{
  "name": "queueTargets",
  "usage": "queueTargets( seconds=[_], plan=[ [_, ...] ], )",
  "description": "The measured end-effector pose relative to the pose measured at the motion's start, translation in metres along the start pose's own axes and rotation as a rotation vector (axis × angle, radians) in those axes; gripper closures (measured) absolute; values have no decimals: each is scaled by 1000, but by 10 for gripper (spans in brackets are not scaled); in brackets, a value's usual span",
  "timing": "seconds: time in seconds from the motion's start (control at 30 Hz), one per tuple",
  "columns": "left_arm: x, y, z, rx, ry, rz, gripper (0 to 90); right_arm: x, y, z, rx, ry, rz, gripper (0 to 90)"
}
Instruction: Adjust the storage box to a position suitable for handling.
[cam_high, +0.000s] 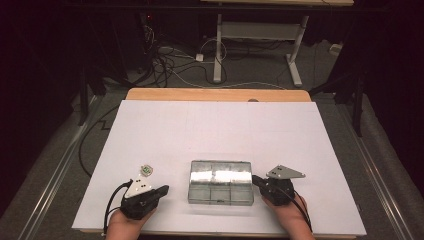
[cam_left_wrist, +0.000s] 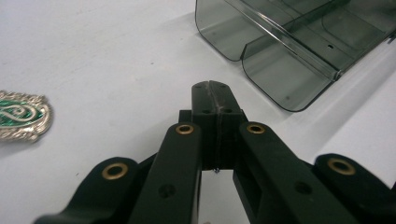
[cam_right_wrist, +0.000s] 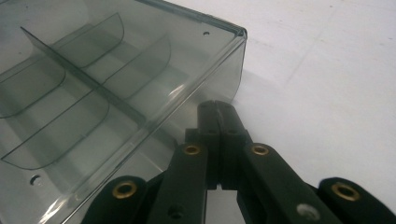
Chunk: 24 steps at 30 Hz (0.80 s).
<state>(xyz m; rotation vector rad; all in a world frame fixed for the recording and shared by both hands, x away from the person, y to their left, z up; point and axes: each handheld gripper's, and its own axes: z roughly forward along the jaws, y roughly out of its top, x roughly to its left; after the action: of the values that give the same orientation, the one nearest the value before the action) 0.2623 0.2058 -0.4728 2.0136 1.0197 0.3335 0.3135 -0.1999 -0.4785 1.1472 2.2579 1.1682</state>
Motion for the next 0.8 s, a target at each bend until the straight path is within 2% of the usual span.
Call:
queueTargets(
  seconds=[0.2, 0.37, 0.67, 0.8],
  plan=[
    [4, -2, -4, -6, 5, -14, 878, 5, 3, 5, 14, 6, -24, 900],
    [4, 0, -3, -13, 0, -12, 878, 7, 1, 2, 15, 14, -29, 900],
    [2, 9, 8, -13, 6, 2, 878, 22, -12, -21, 23, 44, -57, 900],
    [2, 14, 11, -21, -6, 5, 878, 26, -15, -25, 26, 48, -59, 900]
  ],
)
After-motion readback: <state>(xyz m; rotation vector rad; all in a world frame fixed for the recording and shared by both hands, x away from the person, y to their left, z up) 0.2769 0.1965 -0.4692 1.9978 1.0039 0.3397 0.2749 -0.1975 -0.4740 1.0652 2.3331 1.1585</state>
